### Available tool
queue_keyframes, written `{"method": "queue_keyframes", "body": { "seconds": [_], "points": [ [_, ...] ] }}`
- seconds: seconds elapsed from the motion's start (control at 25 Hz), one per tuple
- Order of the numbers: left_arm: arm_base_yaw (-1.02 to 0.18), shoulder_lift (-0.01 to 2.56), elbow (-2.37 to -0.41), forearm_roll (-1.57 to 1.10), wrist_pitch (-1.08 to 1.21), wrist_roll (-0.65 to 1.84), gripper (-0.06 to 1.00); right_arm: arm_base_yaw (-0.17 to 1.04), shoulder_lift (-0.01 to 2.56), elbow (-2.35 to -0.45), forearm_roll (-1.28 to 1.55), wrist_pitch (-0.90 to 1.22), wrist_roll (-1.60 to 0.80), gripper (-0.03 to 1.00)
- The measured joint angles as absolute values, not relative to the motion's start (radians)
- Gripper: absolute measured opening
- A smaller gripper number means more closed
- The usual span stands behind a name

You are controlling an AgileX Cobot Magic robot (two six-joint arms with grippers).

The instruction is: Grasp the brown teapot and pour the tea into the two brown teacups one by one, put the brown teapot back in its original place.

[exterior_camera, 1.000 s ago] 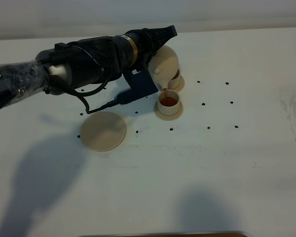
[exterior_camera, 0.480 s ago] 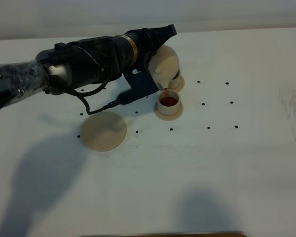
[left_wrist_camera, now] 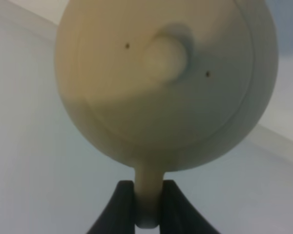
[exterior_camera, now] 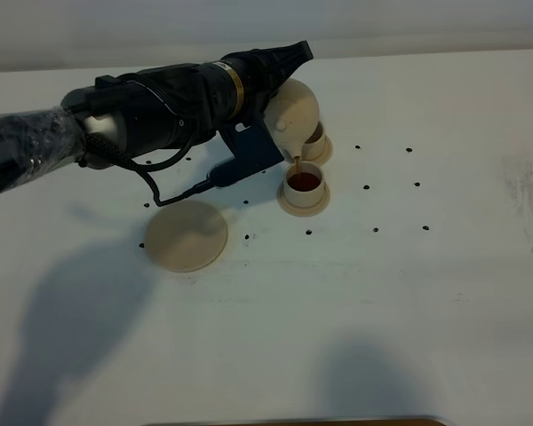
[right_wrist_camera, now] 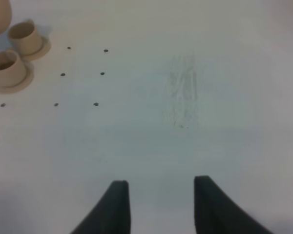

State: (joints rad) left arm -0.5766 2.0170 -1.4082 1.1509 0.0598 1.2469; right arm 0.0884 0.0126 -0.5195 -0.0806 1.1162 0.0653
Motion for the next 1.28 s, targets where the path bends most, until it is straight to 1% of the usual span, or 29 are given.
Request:
{"method": "queue_keyframes", "body": {
  "seconds": [1.28],
  "points": [
    [-0.577,2.033,-1.432,1.151,0.074,1.23,0.17,0.088,0.013,-0.519,-0.081,1.116,0.065,0.31]
  ]
}}
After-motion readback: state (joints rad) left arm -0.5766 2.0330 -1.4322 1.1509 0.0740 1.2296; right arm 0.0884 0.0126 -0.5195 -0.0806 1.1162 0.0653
